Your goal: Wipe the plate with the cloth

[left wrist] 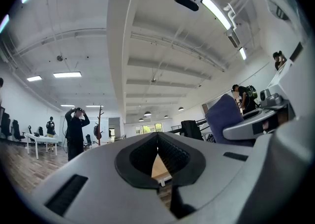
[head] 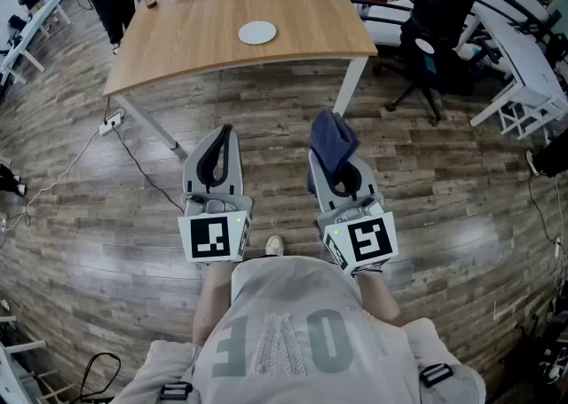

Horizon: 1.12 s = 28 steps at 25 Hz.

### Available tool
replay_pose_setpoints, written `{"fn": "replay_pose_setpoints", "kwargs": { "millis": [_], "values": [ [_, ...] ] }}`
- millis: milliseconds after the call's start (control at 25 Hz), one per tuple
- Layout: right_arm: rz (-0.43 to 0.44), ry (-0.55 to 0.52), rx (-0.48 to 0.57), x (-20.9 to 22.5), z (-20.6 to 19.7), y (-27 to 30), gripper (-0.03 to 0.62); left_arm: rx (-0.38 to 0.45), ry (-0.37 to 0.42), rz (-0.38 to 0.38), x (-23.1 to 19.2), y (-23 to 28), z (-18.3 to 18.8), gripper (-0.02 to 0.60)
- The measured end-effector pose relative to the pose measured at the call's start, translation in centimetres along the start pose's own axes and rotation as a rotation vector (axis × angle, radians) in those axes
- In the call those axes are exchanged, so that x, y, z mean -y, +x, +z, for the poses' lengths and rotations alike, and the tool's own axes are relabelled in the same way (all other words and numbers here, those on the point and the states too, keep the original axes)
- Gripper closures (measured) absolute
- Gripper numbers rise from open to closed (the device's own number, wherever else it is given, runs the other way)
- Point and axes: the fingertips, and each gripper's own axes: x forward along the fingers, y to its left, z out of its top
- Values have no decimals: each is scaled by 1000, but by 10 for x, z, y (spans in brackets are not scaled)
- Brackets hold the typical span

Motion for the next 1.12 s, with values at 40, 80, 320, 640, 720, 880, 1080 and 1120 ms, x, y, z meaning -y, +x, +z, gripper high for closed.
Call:
{"fn": "replay_pose_setpoints", "kwargs": {
  "millis": [40,80,320,640,720,880,1080,1120],
  "values": [
    [-6,4,-6,-1,-3,0,537,2,2,-2,-1,-2,-1,574],
    [-11,8,-11,-2,-5,0,537,3,5,-4,-2,-3,-1,574],
    [-7,19,-10,-6,-13,11,537,-12,0,-39,-13,3,-11,574],
    [-8,89,12,-7,-19,40,537,-37,-92,-182,-21,26,-27,574],
    [-11,101,3,-6,-25,47,537,-40,-118,-198,-27,29,-34,574],
    [-25,61,-59,2,-43,62,537,-92,-118,-167,-40,42,-57,574],
    [-17,82,-102,33,-66,109,537,-131,-125,-127,-64,92,-85,574],
    [-19,95,-106,42,-70,121,537,-137,-121,-116,-70,106,-90,574]
  ]
}}
